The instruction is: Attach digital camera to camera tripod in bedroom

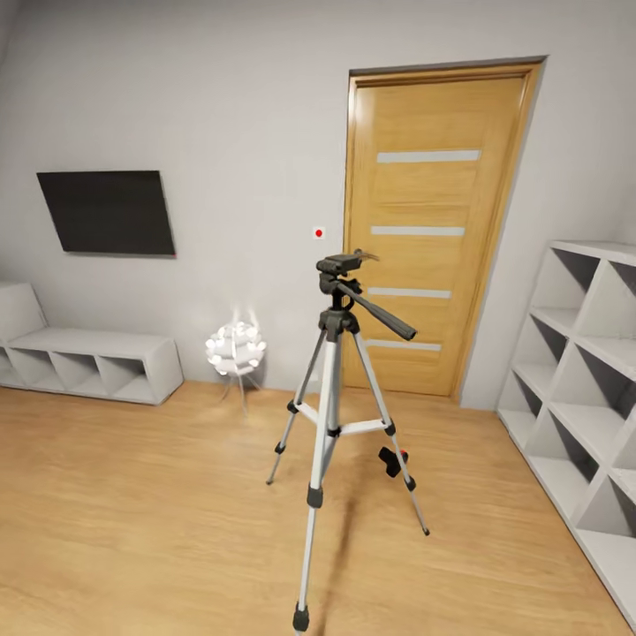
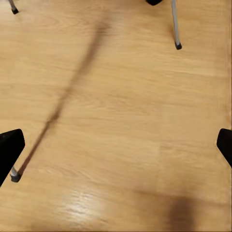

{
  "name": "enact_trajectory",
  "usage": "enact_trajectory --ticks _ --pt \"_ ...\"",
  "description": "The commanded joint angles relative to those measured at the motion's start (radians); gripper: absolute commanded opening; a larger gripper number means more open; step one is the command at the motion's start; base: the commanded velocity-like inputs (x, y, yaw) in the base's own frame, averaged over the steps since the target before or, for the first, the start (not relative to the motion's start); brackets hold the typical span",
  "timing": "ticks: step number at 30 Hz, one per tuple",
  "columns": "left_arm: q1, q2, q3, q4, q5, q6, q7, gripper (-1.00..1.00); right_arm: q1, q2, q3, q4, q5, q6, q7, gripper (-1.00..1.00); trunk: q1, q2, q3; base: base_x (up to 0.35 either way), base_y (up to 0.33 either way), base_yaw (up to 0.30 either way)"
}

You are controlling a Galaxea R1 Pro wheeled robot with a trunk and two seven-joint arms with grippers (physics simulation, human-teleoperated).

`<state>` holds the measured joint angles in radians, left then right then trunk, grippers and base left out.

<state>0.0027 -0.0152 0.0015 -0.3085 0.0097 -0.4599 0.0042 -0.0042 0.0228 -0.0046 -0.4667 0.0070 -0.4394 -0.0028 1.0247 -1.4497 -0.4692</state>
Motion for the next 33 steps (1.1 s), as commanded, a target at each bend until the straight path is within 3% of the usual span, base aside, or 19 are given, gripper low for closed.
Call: enact_trajectory --ticks 1,11,33 --pt "0.0 0.0 0.0 0.0 0.001 -0.002 0.0 1.0 0.0 0.0 -0.001 0.0 0.001 -0.002 0.0 1.0 0.0 0.0 -0.001 0.213 -0.234 -0.263" --pt "0.0 -0.001 0.0 0.01 0.0 -0.002 -0.001 1.0 0.0 0.0 -0.002 0.0 0.001 -0.002 0.0 1.0 0.0 0.0 0.002 0.12 -0.234 -0.287" --pt "0.0 -0.002 0.0 0.011 0.0 0.0 -0.001 1.0 0.0 0.0 -0.002 0.0 0.001 -0.002 0.0 1.0 0.0 0.0 0.007 0.021 -0.012 -0.294"
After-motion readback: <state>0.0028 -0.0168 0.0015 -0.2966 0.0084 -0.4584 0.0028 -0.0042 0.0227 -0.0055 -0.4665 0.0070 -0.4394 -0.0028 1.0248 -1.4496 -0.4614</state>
